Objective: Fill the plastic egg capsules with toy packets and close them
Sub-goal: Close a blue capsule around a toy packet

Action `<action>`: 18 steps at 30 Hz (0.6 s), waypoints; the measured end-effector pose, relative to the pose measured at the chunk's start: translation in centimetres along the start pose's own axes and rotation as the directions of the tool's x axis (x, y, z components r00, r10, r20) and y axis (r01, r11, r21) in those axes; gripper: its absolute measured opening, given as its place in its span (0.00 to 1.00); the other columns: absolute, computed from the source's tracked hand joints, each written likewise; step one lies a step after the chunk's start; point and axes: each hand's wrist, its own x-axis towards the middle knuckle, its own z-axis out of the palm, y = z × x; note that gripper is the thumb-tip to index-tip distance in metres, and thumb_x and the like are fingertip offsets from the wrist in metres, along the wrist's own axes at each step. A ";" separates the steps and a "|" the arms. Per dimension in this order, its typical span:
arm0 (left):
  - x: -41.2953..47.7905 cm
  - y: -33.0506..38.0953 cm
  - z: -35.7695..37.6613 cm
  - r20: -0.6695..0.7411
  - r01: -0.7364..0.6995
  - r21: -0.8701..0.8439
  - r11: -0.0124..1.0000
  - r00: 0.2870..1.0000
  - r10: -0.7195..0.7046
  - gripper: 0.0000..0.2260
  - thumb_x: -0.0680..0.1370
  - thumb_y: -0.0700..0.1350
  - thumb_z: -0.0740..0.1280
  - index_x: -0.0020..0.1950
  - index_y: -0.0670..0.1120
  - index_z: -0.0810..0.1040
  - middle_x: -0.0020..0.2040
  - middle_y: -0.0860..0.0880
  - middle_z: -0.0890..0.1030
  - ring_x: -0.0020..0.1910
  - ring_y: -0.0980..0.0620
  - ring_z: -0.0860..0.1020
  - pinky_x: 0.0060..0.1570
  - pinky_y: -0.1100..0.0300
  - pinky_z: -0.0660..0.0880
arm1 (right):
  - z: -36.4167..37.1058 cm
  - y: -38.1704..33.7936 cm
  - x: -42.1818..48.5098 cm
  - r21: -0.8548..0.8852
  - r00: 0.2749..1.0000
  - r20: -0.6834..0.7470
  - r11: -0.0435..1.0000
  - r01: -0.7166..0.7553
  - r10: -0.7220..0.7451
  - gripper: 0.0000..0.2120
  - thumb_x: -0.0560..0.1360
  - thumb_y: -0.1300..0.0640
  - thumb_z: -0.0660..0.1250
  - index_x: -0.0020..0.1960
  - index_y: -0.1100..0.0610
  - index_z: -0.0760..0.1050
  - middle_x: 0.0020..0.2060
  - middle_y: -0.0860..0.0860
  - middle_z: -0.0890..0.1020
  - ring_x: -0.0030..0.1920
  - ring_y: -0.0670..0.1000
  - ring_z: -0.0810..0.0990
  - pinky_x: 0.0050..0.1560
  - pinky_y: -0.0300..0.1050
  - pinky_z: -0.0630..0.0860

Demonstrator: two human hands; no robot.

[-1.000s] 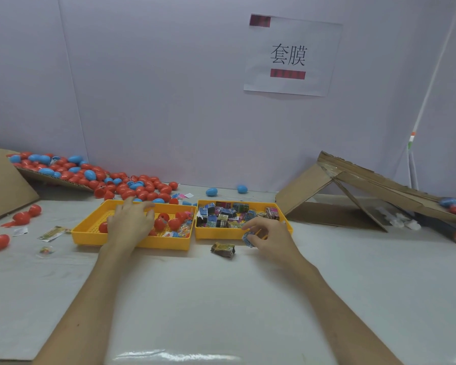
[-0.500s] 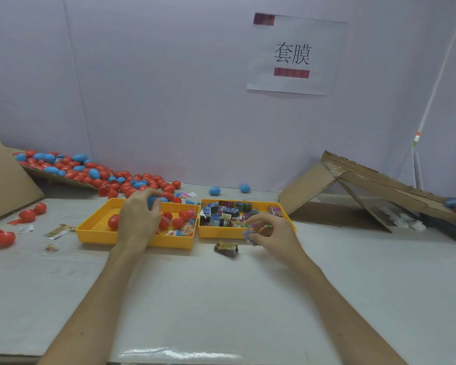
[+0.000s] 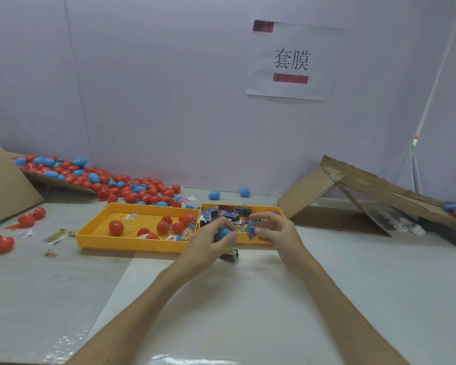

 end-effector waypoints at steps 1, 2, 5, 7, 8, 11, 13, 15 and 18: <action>0.0 0.1 0.0 0.021 0.003 -0.034 0.999 1.000 -0.002 0.01 0.82 0.46 0.68 0.51 0.52 0.79 0.50 0.51 0.79 0.37 0.60 0.76 0.37 0.68 0.73 | 0.0 0.0 0.1 0.035 1.000 0.005 0.999 -0.015 0.014 0.13 0.75 0.71 0.69 0.53 0.56 0.83 0.41 0.52 0.85 0.43 0.47 0.85 0.42 0.37 0.79; 0.0 0.1 0.0 0.035 0.012 -0.068 0.998 0.999 -0.009 0.02 0.81 0.45 0.69 0.50 0.52 0.80 0.52 0.52 0.80 0.38 0.61 0.77 0.37 0.68 0.74 | 0.0 0.0 0.1 0.056 1.000 0.010 0.998 -0.025 0.024 0.13 0.76 0.71 0.68 0.53 0.56 0.82 0.40 0.51 0.85 0.42 0.48 0.84 0.42 0.38 0.79; 0.1 0.1 -0.1 0.045 0.060 -0.130 0.990 0.997 -0.055 0.04 0.79 0.43 0.71 0.50 0.52 0.83 0.54 0.54 0.80 0.43 0.58 0.81 0.41 0.65 0.78 | 0.1 0.1 0.2 0.060 0.999 0.016 0.998 -0.037 0.036 0.13 0.76 0.70 0.68 0.54 0.55 0.83 0.40 0.51 0.85 0.39 0.47 0.83 0.40 0.38 0.78; 0.2 0.2 -0.2 0.049 0.099 -0.185 0.978 0.995 -0.091 0.05 0.79 0.42 0.72 0.50 0.52 0.83 0.56 0.53 0.80 0.43 0.58 0.83 0.40 0.66 0.78 | 0.1 0.2 0.2 0.053 0.999 0.016 0.998 -0.046 0.045 0.13 0.76 0.70 0.69 0.53 0.54 0.83 0.42 0.51 0.86 0.40 0.47 0.83 0.39 0.38 0.77; 0.2 0.3 -0.2 0.051 0.116 -0.208 0.971 0.993 -0.108 0.05 0.78 0.42 0.72 0.50 0.52 0.83 0.56 0.53 0.80 0.43 0.59 0.83 0.39 0.66 0.78 | 0.1 0.2 0.1 0.041 0.999 0.019 0.998 -0.049 0.049 0.14 0.75 0.69 0.70 0.53 0.53 0.83 0.43 0.51 0.86 0.41 0.47 0.83 0.40 0.38 0.77; 0.2 0.3 -0.2 0.041 0.159 -0.235 0.959 0.987 -0.153 0.03 0.78 0.45 0.73 0.49 0.53 0.84 0.56 0.53 0.80 0.41 0.61 0.83 0.37 0.67 0.77 | 0.0 0.2 0.0 0.004 0.998 0.040 0.999 -0.054 0.054 0.13 0.75 0.69 0.70 0.54 0.54 0.84 0.46 0.52 0.87 0.47 0.51 0.83 0.47 0.49 0.77; 0.1 0.3 -0.1 0.024 0.175 -0.230 0.957 0.984 -0.174 0.01 0.78 0.49 0.73 0.49 0.54 0.83 0.53 0.53 0.81 0.38 0.61 0.82 0.36 0.66 0.78 | 0.0 0.2 0.0 0.000 0.997 0.059 0.998 -0.057 0.057 0.12 0.75 0.69 0.70 0.54 0.55 0.84 0.47 0.54 0.87 0.50 0.54 0.84 0.53 0.56 0.77; 0.1 0.4 -0.1 0.014 0.190 -0.219 0.957 0.981 -0.192 0.04 0.77 0.52 0.73 0.49 0.53 0.83 0.51 0.52 0.81 0.39 0.59 0.82 0.36 0.66 0.78 | 0.2 0.0 -0.1 -0.006 0.994 0.097 0.999 -0.049 0.050 0.12 0.76 0.70 0.69 0.53 0.56 0.84 0.48 0.56 0.87 0.50 0.55 0.84 0.53 0.55 0.79; 0.1 0.4 0.1 0.025 0.199 -0.183 0.963 0.980 -0.198 0.03 0.77 0.50 0.74 0.49 0.53 0.83 0.52 0.50 0.81 0.44 0.53 0.82 0.36 0.65 0.78 | 0.5 -0.3 -0.4 -0.010 0.989 0.144 0.999 -0.046 0.047 0.15 0.76 0.70 0.69 0.49 0.52 0.85 0.46 0.55 0.87 0.48 0.52 0.86 0.46 0.44 0.81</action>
